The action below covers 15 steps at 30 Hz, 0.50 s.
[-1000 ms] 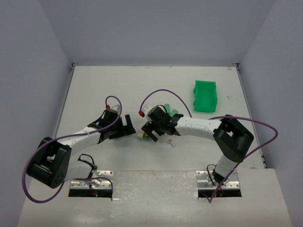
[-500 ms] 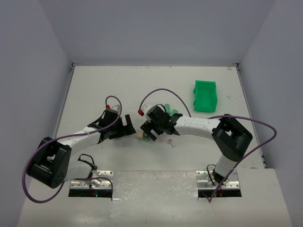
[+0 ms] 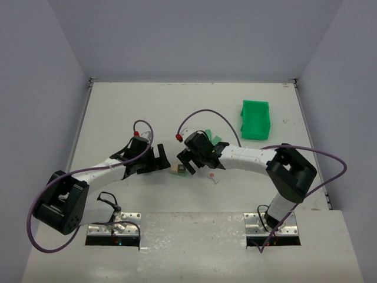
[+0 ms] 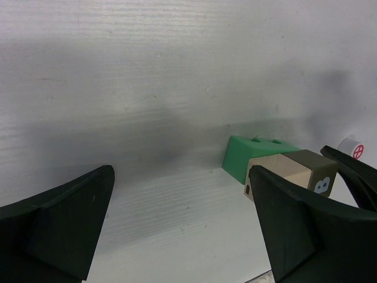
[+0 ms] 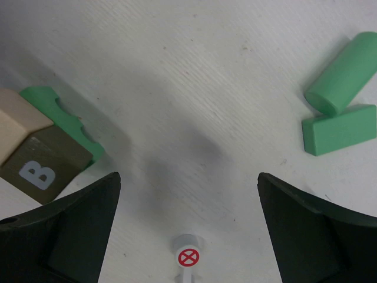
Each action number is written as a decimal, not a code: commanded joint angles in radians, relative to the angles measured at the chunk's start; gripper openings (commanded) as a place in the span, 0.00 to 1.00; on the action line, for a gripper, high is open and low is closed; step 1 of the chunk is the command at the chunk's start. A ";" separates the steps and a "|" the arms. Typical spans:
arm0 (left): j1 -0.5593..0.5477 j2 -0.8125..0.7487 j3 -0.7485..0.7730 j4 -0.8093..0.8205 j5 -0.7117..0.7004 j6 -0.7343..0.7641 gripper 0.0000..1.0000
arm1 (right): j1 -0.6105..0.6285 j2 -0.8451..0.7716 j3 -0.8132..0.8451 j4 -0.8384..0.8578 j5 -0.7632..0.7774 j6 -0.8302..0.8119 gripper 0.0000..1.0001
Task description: Build the wood block tower
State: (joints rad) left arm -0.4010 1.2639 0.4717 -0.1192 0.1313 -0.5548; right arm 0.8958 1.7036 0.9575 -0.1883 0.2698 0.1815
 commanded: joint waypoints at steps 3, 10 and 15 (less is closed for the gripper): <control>-0.020 0.011 0.029 0.007 0.026 0.011 1.00 | -0.024 -0.101 -0.048 -0.005 0.077 0.102 0.99; -0.029 -0.005 0.042 0.001 0.022 0.016 1.00 | -0.026 -0.117 -0.063 -0.022 0.081 0.122 0.99; -0.030 -0.012 0.042 -0.012 0.000 0.014 1.00 | -0.032 -0.116 -0.062 -0.030 0.072 0.130 0.99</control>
State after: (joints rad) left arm -0.4187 1.2659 0.4773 -0.1309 0.1418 -0.5499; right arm 0.8715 1.6203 0.8922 -0.2223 0.3240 0.2826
